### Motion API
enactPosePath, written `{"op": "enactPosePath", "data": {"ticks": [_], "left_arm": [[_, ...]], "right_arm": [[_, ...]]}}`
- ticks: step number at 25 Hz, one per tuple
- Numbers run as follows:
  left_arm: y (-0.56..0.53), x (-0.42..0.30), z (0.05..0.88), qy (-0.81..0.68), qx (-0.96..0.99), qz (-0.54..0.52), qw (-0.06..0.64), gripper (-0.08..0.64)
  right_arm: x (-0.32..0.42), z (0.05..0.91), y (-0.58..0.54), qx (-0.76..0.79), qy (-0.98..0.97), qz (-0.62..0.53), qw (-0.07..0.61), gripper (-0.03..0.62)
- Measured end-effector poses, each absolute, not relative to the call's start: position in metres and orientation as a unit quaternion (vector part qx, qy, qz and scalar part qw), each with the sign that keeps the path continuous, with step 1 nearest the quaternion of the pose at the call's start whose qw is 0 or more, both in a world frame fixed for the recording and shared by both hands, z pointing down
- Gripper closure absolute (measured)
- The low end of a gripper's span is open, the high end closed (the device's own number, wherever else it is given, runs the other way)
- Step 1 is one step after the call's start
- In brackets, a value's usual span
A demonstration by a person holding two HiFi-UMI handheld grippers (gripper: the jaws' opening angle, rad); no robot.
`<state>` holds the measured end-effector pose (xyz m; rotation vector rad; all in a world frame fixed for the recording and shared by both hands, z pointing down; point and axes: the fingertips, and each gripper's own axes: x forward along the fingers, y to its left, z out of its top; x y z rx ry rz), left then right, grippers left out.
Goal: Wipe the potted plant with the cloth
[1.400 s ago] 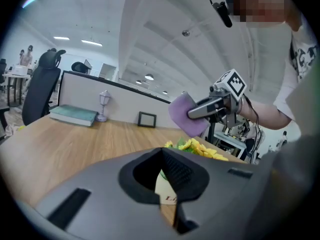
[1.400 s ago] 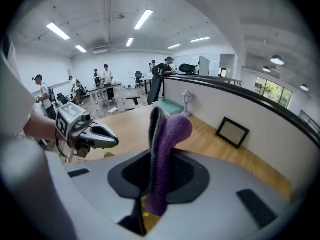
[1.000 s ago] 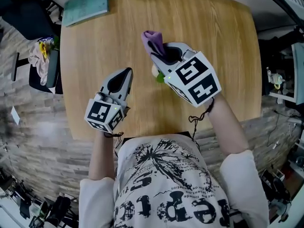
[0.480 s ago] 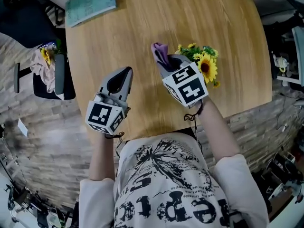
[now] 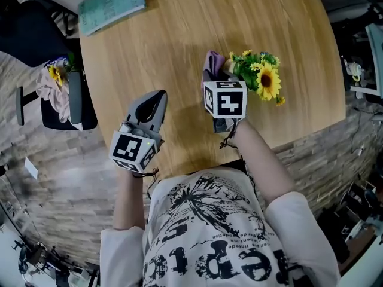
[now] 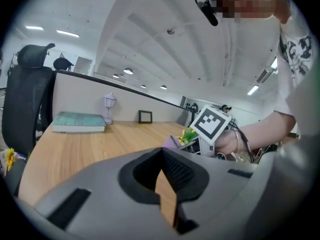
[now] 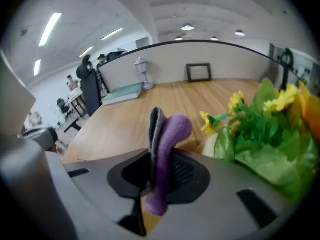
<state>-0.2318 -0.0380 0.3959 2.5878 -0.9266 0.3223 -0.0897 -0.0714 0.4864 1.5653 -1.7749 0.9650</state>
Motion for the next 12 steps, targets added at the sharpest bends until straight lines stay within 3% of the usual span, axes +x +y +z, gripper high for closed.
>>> {"op": "enactPosePath", "data": {"ticks": [12], "left_arm": [[-0.032,-0.206,0.407,-0.298,0.927,0.120,0.195,0.557]], "right_arm": [[-0.066,0.492,-0.045,0.607,-0.617,0.450,0.220,0.517]]}}
